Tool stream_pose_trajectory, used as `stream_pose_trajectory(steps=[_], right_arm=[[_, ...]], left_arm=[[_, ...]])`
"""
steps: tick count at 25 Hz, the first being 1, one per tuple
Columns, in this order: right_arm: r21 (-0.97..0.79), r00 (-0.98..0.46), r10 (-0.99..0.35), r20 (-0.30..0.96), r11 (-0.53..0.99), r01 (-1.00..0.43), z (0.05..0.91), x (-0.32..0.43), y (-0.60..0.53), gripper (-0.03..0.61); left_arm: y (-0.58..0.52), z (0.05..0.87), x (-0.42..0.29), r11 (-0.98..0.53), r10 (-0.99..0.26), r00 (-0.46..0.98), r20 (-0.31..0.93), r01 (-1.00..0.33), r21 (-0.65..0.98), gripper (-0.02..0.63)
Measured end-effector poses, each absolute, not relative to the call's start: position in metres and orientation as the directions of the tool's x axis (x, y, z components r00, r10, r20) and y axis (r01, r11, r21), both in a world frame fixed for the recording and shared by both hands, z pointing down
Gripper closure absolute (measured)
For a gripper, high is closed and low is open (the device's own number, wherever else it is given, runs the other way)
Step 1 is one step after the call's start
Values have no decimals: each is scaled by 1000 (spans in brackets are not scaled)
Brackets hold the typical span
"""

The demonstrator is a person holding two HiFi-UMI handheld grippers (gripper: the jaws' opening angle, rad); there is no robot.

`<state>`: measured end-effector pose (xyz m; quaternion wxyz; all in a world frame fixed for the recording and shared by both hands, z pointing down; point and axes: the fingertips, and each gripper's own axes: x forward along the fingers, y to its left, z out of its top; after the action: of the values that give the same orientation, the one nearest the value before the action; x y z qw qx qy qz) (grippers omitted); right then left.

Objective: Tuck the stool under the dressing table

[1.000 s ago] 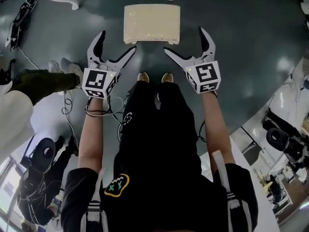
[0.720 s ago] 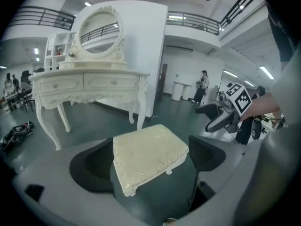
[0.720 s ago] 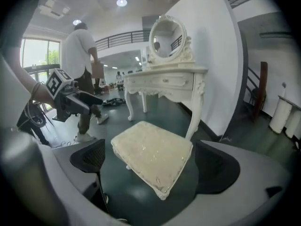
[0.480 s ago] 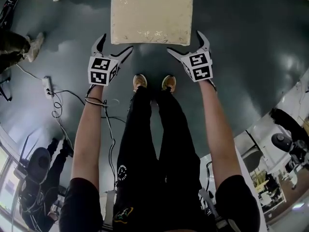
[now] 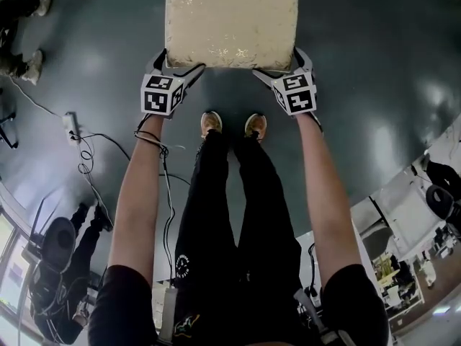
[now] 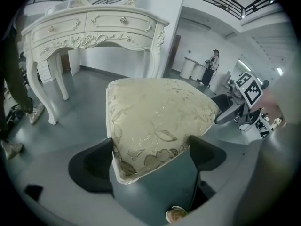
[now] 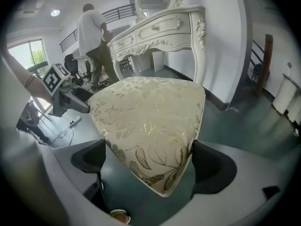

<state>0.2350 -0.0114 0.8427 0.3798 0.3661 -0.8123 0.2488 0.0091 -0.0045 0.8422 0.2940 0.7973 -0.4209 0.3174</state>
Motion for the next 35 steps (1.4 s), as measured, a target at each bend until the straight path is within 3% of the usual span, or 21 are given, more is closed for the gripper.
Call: stream_pose_trajectory(steps=[18, 35], right_arm=[[-112, -417, -410, 811, 591, -799, 849, 228, -13, -6], [-113, -407, -420, 811, 570, -814, 853, 140, -21, -18]], left_arm=[[-5, 845, 4, -455, -470, 427, 772, -867, 203, 112], [-14, 848, -81, -431, -491, 416, 765, -880, 201, 112]])
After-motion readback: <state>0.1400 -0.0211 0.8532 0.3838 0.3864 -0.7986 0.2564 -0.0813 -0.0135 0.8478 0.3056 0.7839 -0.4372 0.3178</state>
